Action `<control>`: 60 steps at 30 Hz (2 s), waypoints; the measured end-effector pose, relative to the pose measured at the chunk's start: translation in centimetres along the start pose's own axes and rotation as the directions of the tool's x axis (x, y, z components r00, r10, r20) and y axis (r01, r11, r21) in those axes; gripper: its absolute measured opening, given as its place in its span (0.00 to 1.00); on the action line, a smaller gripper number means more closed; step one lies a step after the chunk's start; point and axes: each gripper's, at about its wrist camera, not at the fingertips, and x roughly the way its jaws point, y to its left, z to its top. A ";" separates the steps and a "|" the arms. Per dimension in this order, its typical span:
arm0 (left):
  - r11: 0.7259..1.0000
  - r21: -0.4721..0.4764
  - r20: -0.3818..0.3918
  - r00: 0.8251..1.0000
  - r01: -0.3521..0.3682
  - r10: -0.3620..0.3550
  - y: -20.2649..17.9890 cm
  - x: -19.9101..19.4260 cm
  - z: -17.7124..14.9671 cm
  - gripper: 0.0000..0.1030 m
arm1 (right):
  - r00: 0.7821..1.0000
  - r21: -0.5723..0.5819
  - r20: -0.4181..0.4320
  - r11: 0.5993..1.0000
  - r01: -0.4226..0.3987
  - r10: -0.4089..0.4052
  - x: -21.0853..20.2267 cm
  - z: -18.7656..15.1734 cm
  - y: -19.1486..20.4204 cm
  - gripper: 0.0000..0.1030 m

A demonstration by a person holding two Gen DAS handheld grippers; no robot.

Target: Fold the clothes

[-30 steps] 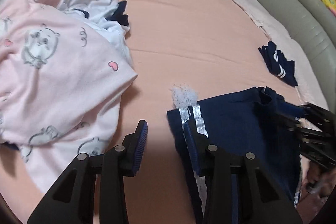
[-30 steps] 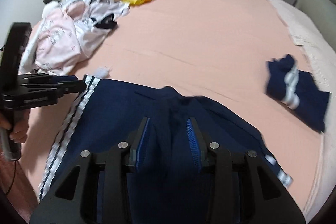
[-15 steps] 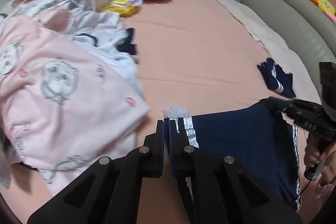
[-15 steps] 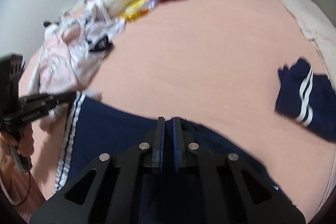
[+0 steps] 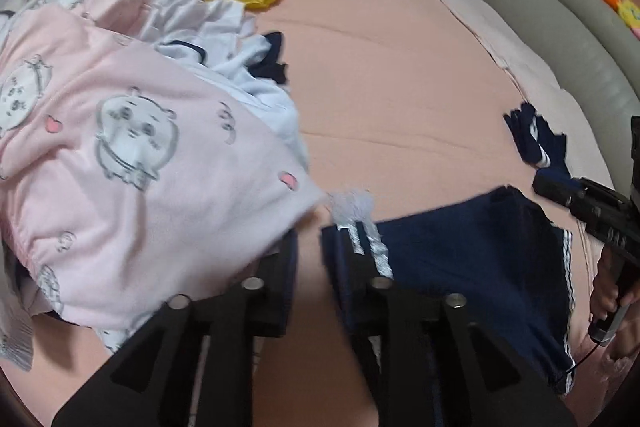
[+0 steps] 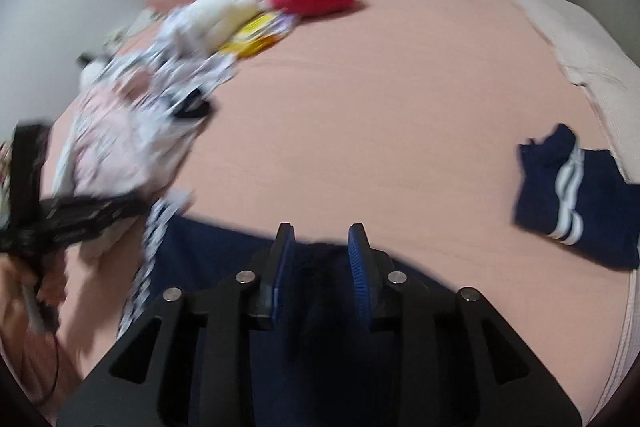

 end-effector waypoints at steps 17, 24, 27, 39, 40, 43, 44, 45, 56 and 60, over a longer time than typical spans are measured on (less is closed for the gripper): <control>0.992 -0.022 0.002 0.992 0.125 -0.125 -1.2 1.8 -0.3 0.41 | 0.997 0.057 -0.030 0.996 0.072 -0.071 0.0 -3.5 -4.5 0.38; 0.985 -0.021 0.050 0.984 0.170 -0.169 -2.1 1.4 -0.2 0.41 | 0.992 -0.012 -0.081 0.995 0.098 -0.098 1.8 -2.6 -3.5 0.38; 0.978 0.012 0.064 0.976 0.208 -0.208 -2.5 0.3 -0.1 0.41 | 0.996 0.025 -0.008 0.995 0.094 -0.094 -0.3 -2.5 -3.6 0.38; 0.999 0.028 0.064 0.997 -0.043 0.041 -3.1 1.7 -0.1 0.04 | 0.984 -0.047 -0.131 0.992 0.113 -0.118 2.7 -2.0 -2.8 0.38; 0.999 0.014 0.063 0.997 -0.037 0.036 -2.7 1.5 0.1 0.04 | 0.985 -0.052 -0.129 0.993 0.109 -0.115 3.0 -2.0 -2.5 0.38; 1.000 -0.025 0.026 1.000 -0.002 0.003 -1.7 1.8 0.1 0.04 | 0.987 -0.055 -0.083 0.989 0.136 -0.140 3.1 -1.8 -1.9 0.38; 1.000 -0.026 0.015 1.000 -0.006 0.007 -1.8 2.1 0.1 0.04 | 0.984 -0.065 -0.067 0.985 0.158 -0.162 2.9 -1.7 -1.7 0.38; 1.000 -0.018 0.009 1.000 -0.015 0.016 -1.9 2.3 0.0 0.04 | 0.980 -0.086 -0.067 0.980 0.181 -0.187 3.0 -1.8 -1.5 0.38; 1.000 -0.014 0.062 0.998 -0.027 0.028 -2.6 1.8 0.0 0.04 | 0.982 -0.139 -0.077 0.977 0.161 -0.173 3.2 -1.2 -1.3 0.22; 0.994 -0.044 0.035 0.995 -0.097 0.098 -1.6 2.4 0.0 0.04 | 0.974 -0.120 -0.089 0.973 0.199 -0.211 4.8 -0.4 -1.6 0.12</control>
